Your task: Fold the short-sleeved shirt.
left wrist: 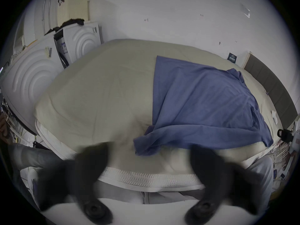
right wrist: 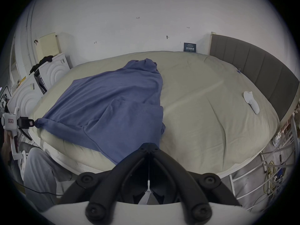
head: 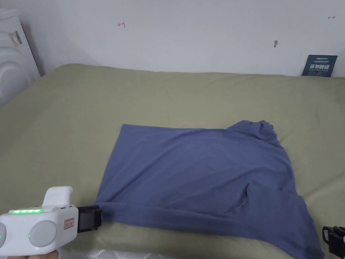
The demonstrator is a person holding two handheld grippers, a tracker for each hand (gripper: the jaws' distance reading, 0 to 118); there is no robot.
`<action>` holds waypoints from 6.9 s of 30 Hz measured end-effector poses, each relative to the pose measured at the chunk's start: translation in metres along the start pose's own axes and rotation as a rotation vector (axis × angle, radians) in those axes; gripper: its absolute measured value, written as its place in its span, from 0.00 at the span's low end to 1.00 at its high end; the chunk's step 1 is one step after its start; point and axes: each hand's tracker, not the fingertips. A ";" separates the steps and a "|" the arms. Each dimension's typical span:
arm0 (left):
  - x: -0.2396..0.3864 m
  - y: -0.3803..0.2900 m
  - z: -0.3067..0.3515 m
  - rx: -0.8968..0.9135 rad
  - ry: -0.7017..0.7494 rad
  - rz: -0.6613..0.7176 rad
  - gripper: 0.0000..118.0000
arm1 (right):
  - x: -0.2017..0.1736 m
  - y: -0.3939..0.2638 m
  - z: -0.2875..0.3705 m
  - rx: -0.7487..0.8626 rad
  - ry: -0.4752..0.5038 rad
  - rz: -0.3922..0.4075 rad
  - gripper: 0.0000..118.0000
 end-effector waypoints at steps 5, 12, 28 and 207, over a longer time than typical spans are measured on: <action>-0.001 0.014 -0.026 -0.020 0.036 -0.002 1.00 | 0.006 -0.004 -0.009 -0.035 0.004 -0.032 0.02; 0.011 0.018 -0.041 -0.096 -0.037 -0.014 0.07 | 0.015 -0.009 -0.026 -0.084 -0.002 -0.044 0.04; 0.022 0.018 -0.029 -0.081 -0.003 -0.032 0.07 | 0.014 -0.021 -0.048 -0.197 0.085 0.001 0.05; -0.023 0.084 0.002 0.021 -0.094 -0.112 0.01 | -0.001 0.099 -0.019 -0.061 0.139 0.091 0.01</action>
